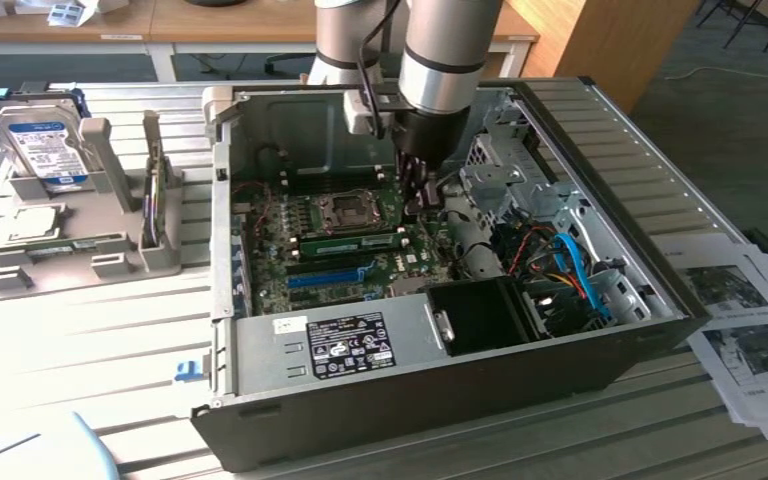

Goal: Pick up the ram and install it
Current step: 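Press down the ram until it locks into place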

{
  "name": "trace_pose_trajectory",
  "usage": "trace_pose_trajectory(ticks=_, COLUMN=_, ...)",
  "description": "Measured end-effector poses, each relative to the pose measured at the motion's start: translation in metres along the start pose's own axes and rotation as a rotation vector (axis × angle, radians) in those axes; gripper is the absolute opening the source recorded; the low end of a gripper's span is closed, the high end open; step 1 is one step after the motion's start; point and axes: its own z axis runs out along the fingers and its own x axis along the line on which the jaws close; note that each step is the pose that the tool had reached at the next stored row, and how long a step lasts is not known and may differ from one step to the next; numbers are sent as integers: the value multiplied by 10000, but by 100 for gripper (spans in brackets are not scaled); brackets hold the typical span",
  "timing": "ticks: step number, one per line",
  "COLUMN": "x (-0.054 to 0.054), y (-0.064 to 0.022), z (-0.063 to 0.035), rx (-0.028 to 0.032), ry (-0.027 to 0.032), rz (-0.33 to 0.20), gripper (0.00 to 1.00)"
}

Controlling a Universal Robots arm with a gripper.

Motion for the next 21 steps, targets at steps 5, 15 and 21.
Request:
trace_pose_trajectory(ticks=5, x=0, y=0, z=2, rx=0, ry=2, rz=0, gripper=9)
trace_pose_trajectory(ticks=15, x=1, y=39, z=4, rx=0, ry=1, rz=0, gripper=9)
trace_pose_trajectory(ticks=21, x=0, y=39, z=36, rx=1, ry=-1, rz=0, gripper=9)
